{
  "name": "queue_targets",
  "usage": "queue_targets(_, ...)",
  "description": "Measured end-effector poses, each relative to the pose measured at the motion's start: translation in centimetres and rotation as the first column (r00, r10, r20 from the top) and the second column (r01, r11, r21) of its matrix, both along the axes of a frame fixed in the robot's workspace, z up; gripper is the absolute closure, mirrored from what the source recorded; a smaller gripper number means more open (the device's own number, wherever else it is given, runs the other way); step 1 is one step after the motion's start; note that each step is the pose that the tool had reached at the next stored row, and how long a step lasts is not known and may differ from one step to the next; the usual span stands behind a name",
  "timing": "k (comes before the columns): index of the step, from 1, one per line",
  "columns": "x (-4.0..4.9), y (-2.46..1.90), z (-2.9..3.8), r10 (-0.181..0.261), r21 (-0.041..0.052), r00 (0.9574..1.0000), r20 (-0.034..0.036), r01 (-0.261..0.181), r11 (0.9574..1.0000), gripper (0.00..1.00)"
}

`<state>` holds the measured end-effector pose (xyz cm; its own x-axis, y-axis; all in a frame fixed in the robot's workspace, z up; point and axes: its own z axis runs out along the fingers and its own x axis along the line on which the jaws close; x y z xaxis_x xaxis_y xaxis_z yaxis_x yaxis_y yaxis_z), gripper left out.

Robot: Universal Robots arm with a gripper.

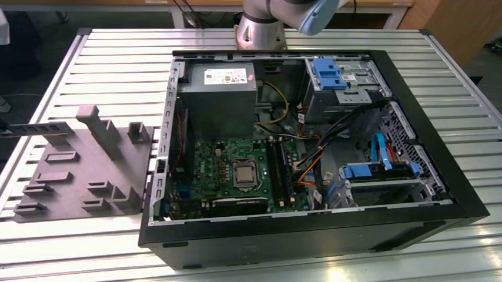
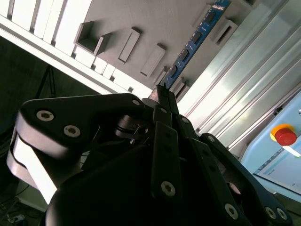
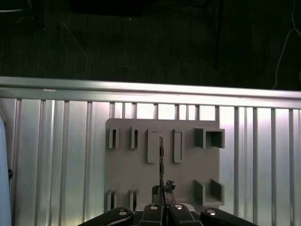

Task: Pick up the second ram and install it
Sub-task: 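Pick up the second ram and move it above second insertion slot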

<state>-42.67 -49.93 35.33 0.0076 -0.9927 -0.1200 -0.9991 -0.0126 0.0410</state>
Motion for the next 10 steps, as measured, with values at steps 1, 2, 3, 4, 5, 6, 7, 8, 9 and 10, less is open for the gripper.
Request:
queue_targets(1,0.00,0.00,0.09,0.000,0.0005,1.0000,0.0001,0.000,1.0000,0.89)
queue_targets(2,0.00,0.00,0.18,0.000,0.0009,1.0000,0.0000,0.000,1.0000,0.89)
queue_targets(3,0.00,0.00,0.28,0.000,0.0014,1.0000,0.0000,0.000,1.0000,0.89)
queue_targets(4,0.00,0.00,0.37,0.000,0.0019,1.0000,0.0000,0.000,1.0000,0.89)
queue_targets(5,0.00,0.00,0.46,0.000,0.0024,1.0000,0.0000,0.000,1.0000,0.89)
queue_targets(6,0.00,0.00,0.55,0.000,0.0027,1.0000,0.0001,0.000,1.0000,0.89)
queue_targets(7,0.00,0.00,0.64,0.000,0.0032,1.0000,0.0002,0.000,1.0000,0.89)
queue_targets(8,0.00,0.00,0.75,0.000,0.0036,1.0000,0.0001,0.000,1.0000,0.89)
queue_targets(9,0.00,0.00,0.86,0.000,0.0040,1.0000,0.0001,0.000,1.0000,0.89)
queue_targets(10,0.00,0.00,0.95,0.000,0.0045,1.0000,0.0002,0.000,1.0000,0.89)
